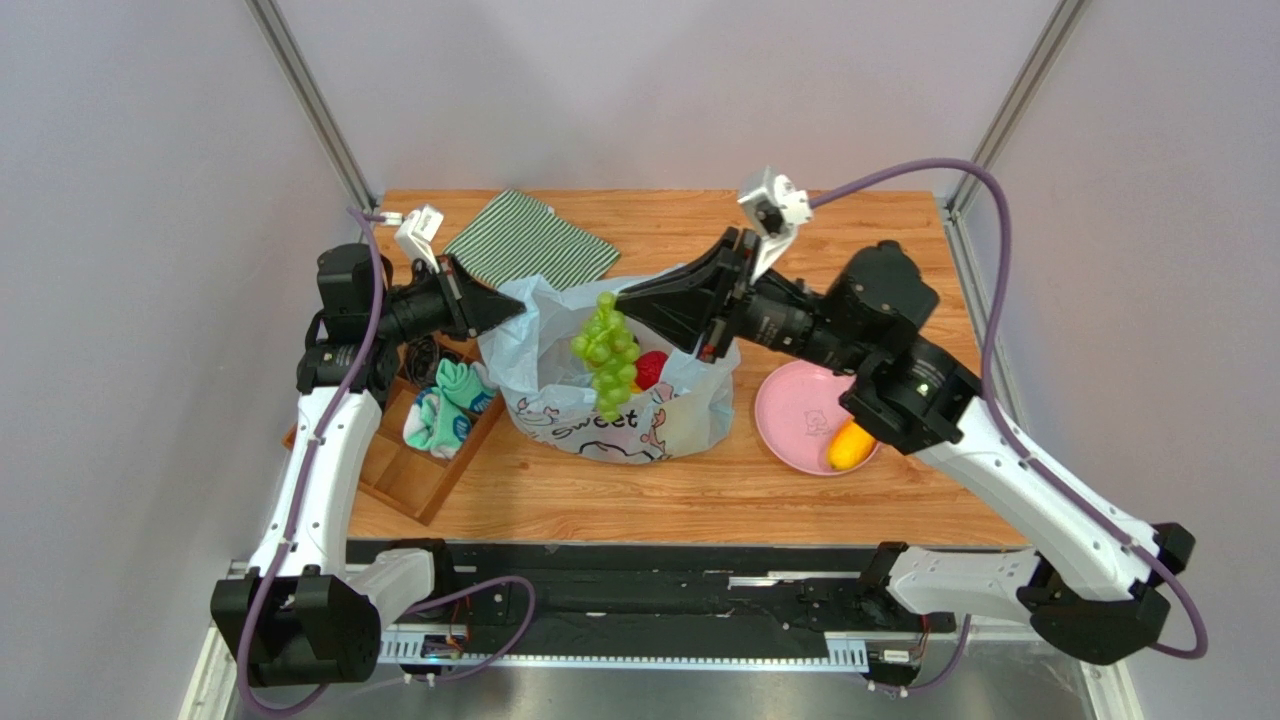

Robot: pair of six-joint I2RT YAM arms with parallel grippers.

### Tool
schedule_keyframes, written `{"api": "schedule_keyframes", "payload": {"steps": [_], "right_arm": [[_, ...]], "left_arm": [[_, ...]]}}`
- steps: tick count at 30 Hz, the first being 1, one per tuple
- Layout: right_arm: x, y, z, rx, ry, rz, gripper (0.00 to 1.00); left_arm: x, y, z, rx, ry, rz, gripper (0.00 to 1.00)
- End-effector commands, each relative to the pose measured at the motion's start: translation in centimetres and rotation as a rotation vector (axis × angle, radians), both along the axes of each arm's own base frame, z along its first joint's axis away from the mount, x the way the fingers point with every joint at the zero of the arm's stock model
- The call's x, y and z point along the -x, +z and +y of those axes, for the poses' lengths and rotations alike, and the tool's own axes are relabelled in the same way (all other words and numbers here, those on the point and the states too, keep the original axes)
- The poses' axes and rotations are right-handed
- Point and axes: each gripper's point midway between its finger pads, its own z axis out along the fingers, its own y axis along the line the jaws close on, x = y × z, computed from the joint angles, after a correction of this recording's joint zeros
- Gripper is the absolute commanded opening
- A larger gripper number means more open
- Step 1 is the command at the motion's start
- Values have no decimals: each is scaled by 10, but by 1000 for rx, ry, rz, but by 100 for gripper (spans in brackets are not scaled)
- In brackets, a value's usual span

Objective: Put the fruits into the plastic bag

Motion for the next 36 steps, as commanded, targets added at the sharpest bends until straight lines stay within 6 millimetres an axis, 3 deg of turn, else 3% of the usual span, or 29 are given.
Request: {"api": "schedule_keyframes", "payload": {"steps": [1, 8, 12, 15, 20, 21, 24, 25, 27, 28, 32, 35, 36], "right_arm": [[-34, -12, 11, 62, -136, 15, 0], [-87, -77, 25, 262, -324, 143, 0], [-113, -118, 20, 403, -459, 204, 0], [-118, -149, 19, 496, -485, 255, 0], [-128, -183, 19, 581, -545, 307, 0], [-134, -201, 19, 635, -578, 322, 0], [-139, -215, 23, 713, -632, 324, 0], [-141, -231, 28, 759, -640, 331, 0], [-140, -238, 35, 806, -655, 319, 0], [-138, -252, 44, 842, -645, 318, 0], [-135, -269, 54, 896, -647, 321, 0], [-135, -277, 53, 920, -648, 330, 15], [-135, -278, 53, 922, -649, 333, 32]], "left_arm": [[-1, 9, 0, 3, -12, -46, 0], [-2, 8, -1, 4, -14, -40, 0], [-2, 9, -1, 5, -13, -41, 0], [-2, 9, 0, 5, -12, -41, 0], [-2, 9, 0, 6, -13, -42, 0], [-1, 9, -1, 7, -14, -40, 0], [-1, 9, -1, 6, -16, -39, 0], [-2, 8, -1, 7, -14, -38, 0], [-2, 8, 0, 6, -13, -39, 0], [-2, 8, 0, 5, -14, -40, 0], [-2, 8, 0, 5, -12, -38, 0], [-3, 7, 0, 5, -12, -36, 0], [-2, 8, 0, 5, -14, -36, 0]]}}
